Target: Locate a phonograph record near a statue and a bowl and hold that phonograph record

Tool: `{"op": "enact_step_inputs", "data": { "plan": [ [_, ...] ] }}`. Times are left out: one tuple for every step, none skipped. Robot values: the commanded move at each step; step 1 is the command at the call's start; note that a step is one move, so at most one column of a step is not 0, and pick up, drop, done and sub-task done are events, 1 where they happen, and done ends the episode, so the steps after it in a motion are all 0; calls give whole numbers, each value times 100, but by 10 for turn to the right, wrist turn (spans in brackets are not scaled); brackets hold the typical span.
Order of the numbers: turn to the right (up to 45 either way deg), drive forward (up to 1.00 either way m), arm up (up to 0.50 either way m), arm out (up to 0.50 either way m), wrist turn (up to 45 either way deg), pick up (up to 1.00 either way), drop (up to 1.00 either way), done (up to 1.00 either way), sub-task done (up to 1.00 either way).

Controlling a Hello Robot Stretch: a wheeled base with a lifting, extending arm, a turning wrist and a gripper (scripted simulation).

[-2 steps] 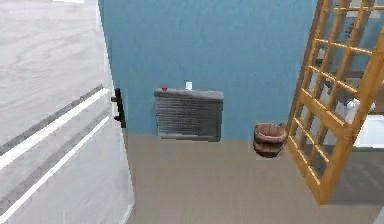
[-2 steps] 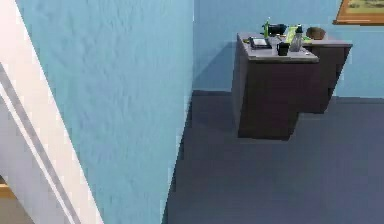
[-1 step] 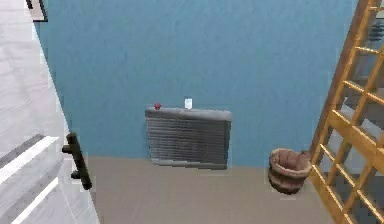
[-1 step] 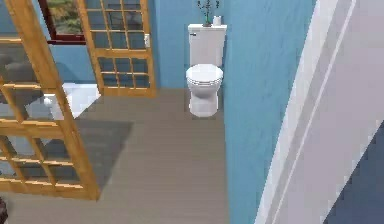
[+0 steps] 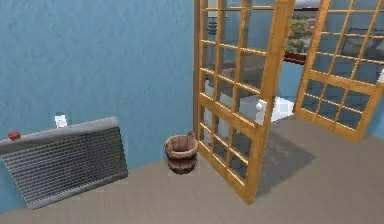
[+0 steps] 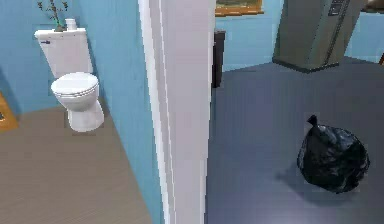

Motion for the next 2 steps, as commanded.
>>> {"op": "enact_step_inputs", "data": {
  "plan": [
    [0, 45, 0, 0, 0, 0, 0, 0, 0],
    [450, 0, 0, 0, 0, 0, 0, 0, 0]
  ]
}}
